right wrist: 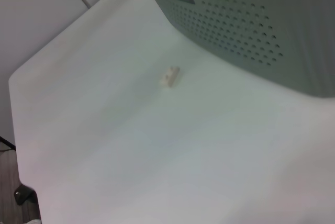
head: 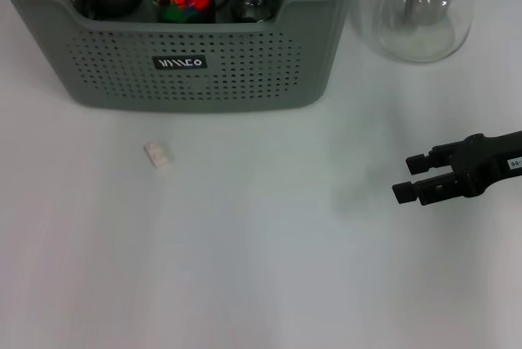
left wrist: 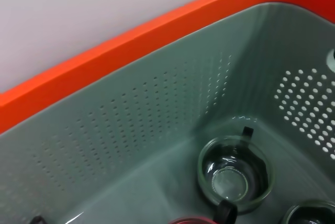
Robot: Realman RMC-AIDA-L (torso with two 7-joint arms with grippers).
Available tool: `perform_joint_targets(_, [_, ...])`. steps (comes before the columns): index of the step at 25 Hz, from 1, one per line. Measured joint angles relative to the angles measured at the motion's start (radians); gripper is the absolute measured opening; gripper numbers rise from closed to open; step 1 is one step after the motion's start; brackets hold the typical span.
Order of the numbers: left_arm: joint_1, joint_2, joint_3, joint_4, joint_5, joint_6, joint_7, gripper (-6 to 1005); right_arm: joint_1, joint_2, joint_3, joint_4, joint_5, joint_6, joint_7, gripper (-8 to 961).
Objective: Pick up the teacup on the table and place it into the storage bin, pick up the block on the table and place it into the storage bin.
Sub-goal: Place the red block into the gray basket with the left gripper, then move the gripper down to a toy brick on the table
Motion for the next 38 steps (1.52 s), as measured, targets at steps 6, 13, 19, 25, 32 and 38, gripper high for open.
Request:
perform_joint_targets(6, [0.007,-0.007,0.028,0.001,0.002,-0.026,-0.004,261,-0.001,0.000,0.000,0.000,0.000,0.000,0.000,824])
perform_joint_targets(13, [0.026,-0.005,0.026,0.051,0.002,-0.013,-0.003,383,-0.005,-0.002,0.000,0.000,0.000,-0.002,0.000,824])
perform_joint_targets(19, [0.219,-0.038,-0.044,0.485,-0.215,0.150,0.083,532,-0.007,-0.003,0.003,0.000,0.000,-0.001,-0.004,825])
perform_joint_targets(25, [0.475,-0.063,-0.107,0.828,-0.699,0.283,0.244,777,-0.009,-0.003,0.006,-0.001,0.000,0.003,-0.007,825])
perform_joint_targets(32, [0.700,-0.127,-0.081,0.936,-1.042,0.628,0.640,877,-0.011,-0.003,0.008,0.000,0.000,0.012,0.006,824])
perform_joint_targets(38, [0.717,-0.134,0.090,0.838,-0.764,0.658,0.671,877,-0.009,-0.002,0.009,0.000,0.000,0.015,0.012,824])
